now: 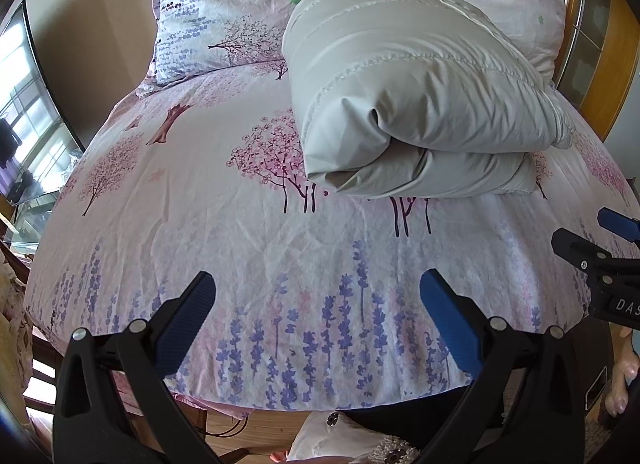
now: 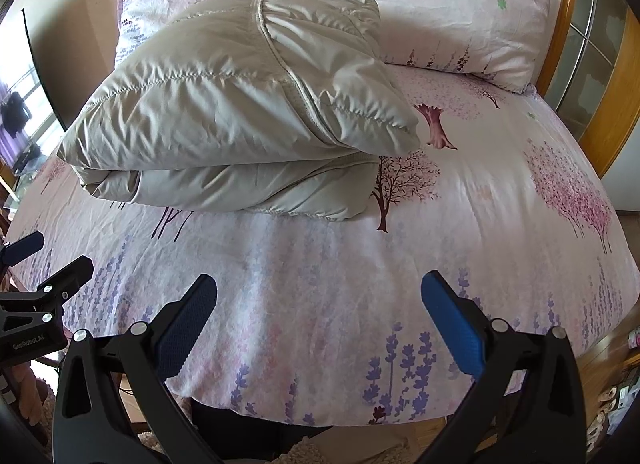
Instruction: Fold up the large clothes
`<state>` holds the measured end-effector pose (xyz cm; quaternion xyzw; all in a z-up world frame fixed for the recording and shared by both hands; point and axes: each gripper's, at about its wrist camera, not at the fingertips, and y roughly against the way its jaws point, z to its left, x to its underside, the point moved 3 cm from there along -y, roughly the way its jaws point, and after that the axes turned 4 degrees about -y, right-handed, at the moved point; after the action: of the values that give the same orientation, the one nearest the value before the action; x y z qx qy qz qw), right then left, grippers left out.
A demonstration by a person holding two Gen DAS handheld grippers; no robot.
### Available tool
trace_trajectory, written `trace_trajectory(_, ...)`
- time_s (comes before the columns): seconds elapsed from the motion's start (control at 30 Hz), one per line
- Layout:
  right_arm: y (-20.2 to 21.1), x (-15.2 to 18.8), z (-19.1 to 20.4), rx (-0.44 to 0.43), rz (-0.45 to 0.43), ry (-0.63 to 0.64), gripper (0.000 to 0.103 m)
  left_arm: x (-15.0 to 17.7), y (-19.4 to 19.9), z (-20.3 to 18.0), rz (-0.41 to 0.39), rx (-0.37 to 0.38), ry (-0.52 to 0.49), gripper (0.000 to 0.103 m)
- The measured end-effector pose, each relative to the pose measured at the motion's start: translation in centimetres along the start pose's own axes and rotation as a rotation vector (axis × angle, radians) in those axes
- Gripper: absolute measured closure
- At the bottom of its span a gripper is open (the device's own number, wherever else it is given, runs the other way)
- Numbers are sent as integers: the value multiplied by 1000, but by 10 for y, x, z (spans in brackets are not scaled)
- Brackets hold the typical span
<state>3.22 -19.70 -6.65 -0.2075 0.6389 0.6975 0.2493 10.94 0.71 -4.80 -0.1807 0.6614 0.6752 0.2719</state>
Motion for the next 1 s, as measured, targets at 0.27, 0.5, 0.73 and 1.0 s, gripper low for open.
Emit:
trace_trajectory(0.27,-1,0,1,-1,3,-6,1,0,-1,-1,4,4,0,2)
trace_trajectory(0.5,-2,1,1,0,4,-8,1,0,-1,-1,4,5,-1,2)
trace_trajectory(0.73,-3,2,3,-6,5,-11,1,0,-3,-3,6,8,1,2)
trace_trajectory(1.0,-4,2,3,-9,6,-12,1,-1,-3,-4,2,18,-2,2)
